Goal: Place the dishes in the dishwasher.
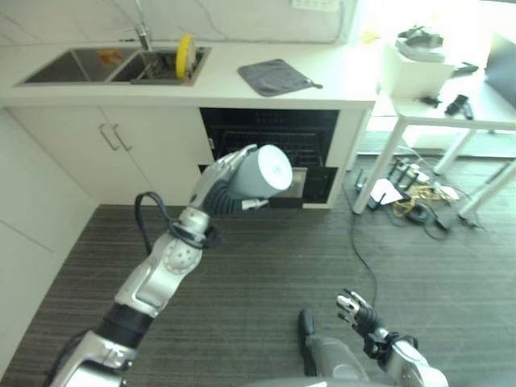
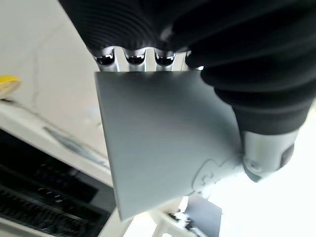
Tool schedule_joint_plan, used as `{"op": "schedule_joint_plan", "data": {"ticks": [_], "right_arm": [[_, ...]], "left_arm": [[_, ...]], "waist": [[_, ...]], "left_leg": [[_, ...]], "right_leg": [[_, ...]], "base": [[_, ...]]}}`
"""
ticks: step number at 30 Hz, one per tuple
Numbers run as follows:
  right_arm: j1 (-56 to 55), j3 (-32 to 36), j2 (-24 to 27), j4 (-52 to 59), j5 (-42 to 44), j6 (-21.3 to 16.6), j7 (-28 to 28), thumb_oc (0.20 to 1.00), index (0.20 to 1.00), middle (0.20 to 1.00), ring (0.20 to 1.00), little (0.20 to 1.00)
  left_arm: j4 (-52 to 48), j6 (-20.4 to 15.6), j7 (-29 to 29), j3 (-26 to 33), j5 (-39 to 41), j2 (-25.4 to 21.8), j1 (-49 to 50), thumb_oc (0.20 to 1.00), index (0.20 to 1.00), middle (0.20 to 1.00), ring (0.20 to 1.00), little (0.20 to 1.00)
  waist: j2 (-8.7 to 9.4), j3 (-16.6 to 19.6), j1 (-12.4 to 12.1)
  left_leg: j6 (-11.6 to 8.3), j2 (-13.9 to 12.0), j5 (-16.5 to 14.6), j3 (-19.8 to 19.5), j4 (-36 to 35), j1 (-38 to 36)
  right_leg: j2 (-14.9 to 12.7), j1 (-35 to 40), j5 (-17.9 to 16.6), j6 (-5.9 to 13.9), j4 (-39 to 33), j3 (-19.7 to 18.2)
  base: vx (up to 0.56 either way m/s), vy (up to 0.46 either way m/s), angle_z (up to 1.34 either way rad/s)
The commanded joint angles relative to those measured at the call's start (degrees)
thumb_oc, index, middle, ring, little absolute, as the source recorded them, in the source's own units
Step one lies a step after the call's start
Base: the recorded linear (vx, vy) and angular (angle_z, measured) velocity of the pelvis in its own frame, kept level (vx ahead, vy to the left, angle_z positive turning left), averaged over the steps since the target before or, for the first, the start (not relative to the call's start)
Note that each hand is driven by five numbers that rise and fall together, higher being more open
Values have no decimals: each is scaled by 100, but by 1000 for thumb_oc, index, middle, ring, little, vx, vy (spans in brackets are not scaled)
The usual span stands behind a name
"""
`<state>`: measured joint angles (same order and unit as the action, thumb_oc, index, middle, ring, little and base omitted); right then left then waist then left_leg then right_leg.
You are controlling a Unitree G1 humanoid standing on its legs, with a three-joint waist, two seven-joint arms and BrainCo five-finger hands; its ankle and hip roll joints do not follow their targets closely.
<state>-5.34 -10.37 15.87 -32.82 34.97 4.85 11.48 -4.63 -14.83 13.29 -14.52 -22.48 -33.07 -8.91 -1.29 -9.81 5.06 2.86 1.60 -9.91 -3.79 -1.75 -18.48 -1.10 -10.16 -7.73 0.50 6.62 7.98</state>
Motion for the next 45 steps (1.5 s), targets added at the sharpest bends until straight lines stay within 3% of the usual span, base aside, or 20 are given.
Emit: {"op": "schedule_joint_plan", "data": {"ticks": [1, 2, 3, 4, 5, 8, 9, 11, 16, 18, 22, 28, 34, 36, 38, 40, 41, 42, 44, 45], "right_arm": [[243, -46, 255, 11, 50, -17, 203, 1000, 1000, 1000, 1000, 1000], [284, -19, 395, -25, -68, -21, 246, 1000, 1000, 1000, 1000, 1000], [269, 0, 433, -44, -68, -57, 257, 1000, 1000, 1000, 1000, 1000], [247, 74, 477, -119, -20, -143, 295, 1000, 1000, 1000, 1000, 1000], [311, 87, 468, -182, -58, -132, 292, 1000, 1000, 1000, 1000, 1000], [422, 25, 500, -375, 8, -192, 283, 1000, 1000, 1000, 1000, 1000], [436, 50, 508, -409, 24, -227, 226, 1000, 1000, 1000, 1000, 1000], [407, 49, 521, -434, -160, -230, 262, 1000, 1000, 1000, 1000, 1000], [202, -92, 285, -328, -231, -221, 133, 1000, 1000, 1000, 1000, 1000], [171, -108, 188, -276, -160, -192, 33, 1000, 1000, 1000, 1000, 1000], [137, -102, 72, -297, -165, -132, -27, 1000, 1000, 1000, 1000, 1000], [172, -52, -53, -480, -89, -293, -260, 1000, 1000, 1000, 1000, 1000], [248, -66, -65, -578, -548, -108, -170, 1000, 1000, 1000, 1000, 1000], [315, -108, -103, -665, -503, -23, -359, 1000, 1000, 1000, 1000, 1000], [442, -151, -114, -960, -650, 204, -601, 1000, 1000, 1000, 1000, 1000], [543, 7, -172, -1957, -734, 463, -623, 1000, 1000, 1000, 1000, 1000], [509, 268, -194, -2874, -1090, 274, -728, 1000, 1000, 1000, 1000, 1000], [451, 533, -162, -3194, -711, 167, -936, 1000, 1000, 1000, 1000, 1000], [394, 788, -124, -3240, -153, -63, -1142, 1000, 1000, 1000, 1000, 1000], [300, 1062, -55, -3053, 175, -378, -1287, 1000, 1000, 1000, 1000, 1000]], "left_arm": [[-352, -290, 342, 255, -25, -15, -284, 200, 200, 200, 200, 200], [-420, -258, 393, 289, 65, -57, -279, 200, 200, 200, 200, 200], [-437, -232, 371, 309, 107, -74, -293, 200, 200, 200, 200, 200], [-388, -280, 344, 344, 174, -89, -326, 200, 200, 200, 200, 200], [-360, -292, 341, 358, 176, -96, -314, 200, 200, 200, 200, 200], [-353, -262, 320, 364, 158, -77, -293, 200, 200, 200, 200, 200], [-358, -275, 259, 351, 185, -60, -329, 200, 200, 200, 200, 200], [-339, -288, 131, 328, 200, -55, -375, 200, 200, 200, 200, 200], [-318, -287, -84, 313, 103, -196, -444, 200, 200, 200, 200, 200], [-246, -333, -51, 297, 112, -263, -489, 200, 200, 200, 200, 200], [-138, -254, 45, 218, 192, -345, -653, 200, 200, 200, 200, 200], [-10, -214, 60, 104, 142, -373, -816, 200, 200, 200, 200, 200], [-47, -249, -11, 136, 253, -466, -801, 200, 200, 200, 200, 200], [-50, -232, 72, 153, 191, -504, -748, 200, 200, 200, 200, 200], [5, -154, 258, 195, 181, -520, -740, 200, 200, 200, 200, 200], [-19, -30, 439, 356, 364, -499, -736, 200, 200, 200, 200, 200], [22, -29, 632, 503, 504, -408, -635, 200, 200, 200, 200, 200], [-31, -13, 616, 607, 502, -301, -505, 200, 200, 200, 200, 200], [-41, -12, 631, 641, 527, -208, -413, 200, 200, 200, 200, 200], [-79, 10, 639, 681, 700, -113, -313, 200, 200, 200, 200, 200]], "waist": [[223, 339, 138], [279, 233, 85], [315, 168, 34], [324, 73, -30], [276, 52, -95], [216, 38, -282], [198, 61, -313], [194, 152, -309], [175, 338, -334], [170, 383, -310], [144, 398, -273], [189, 441, -237], [224, 406, -258], [217, 374, -298], [227, 341, -345], [236, 285, -391], [230, 297, -458], [242, 327, -490], [253, 354, -470], [255, 371, -421]], "left_leg": [[-133, 201, 412, 853, 623, 309], [-465, 17, 1008, 1152, 2226, 1075], [-603, -145, 1295, 1218, 2699, 1504], [-699, -523, 1394, 1252, 2718, 1869], [-728, -747, 1462, 1137, 2076, 1880], [-924, -1022, 1954, 662, 516, 1901], [-998, -1089, 2023, 739, 185, 1951], [-1002, -1046, 1863, 972, -112, 1837], [-643, -498, 1431, 891, -325, 1455], [-526, -411, 1345, 966, -325, 1427], [-404, -316, 1238, 1078, -325, 1370], [-207, -164, 1039, 1236, -325, 1240], [-95, -66, 885, 1367, -325, 1108], [-82, -103, 858, 1490, -325, 1075], [-117, -136, 783, 1626, -325, 991], [-151, -151, 720, 1634, -325, 875], [-220, -246, 751, 1686, -325, 840], [-273, -299, 760, 1737, -325, 810], [-306, -343, 773, 1823, -325, 790], [-342, -362, 764, 1895, -325, 759]], "right_leg": [[-31, 550, 379, 448, -13, -169], [-47, 894, 551, 231, -99, -222], [-51, 1060, 628, 138, -135, -238], [-67, 1265, 805, 80, -112, -209], [-86, 1385, 902, 118, -118, -213], [-178, 1754, 988, 224, -326, -310], [-296, 1924, 1008, 286, -429, -209], [-487, 2000, 1003, 408, -511, -4], [-915, 1811, 736, 747, -466, 270], [-1008, 1738, 664, 823, -469, 250], [-1108, 1637, 560, 881, -410, 237], [-1258, 1437, 107, 987, -288, 128], [-1388, 1273, -258, 1092, -66, 203], [-1388, 1206, -241, 1095, 244, 336], [-1276, 1197, -81, 1075, 86, 553], [-1246, 1143, -96, 1097, -119, 572], [-1051, 1317, 118, 1028, -467, 599], [-991, 1472, 165, 1024, -679, 677], [-965, 1537, 181, 1017, -783, 720], [-903, 1637, 178, 980, -952, 725]], "base": [[189, -178, -9], [175, -193, 6], [233, -147, 18], [243, 113, 18], [317, 275, 12], [288, 361, -33], [261, 400, -41], [234, 364, -35], [224, 251, 4], [106, 196, 45], [62, 145, 17], [33, 111, -27], [-30, 73, -12], [-87, 37, -14], [-77, -15, -60], [-46, -132, -59], [-18, -261, -20], [9, -238, -10], [38, -113, -5], [45, -101, -9]]}}
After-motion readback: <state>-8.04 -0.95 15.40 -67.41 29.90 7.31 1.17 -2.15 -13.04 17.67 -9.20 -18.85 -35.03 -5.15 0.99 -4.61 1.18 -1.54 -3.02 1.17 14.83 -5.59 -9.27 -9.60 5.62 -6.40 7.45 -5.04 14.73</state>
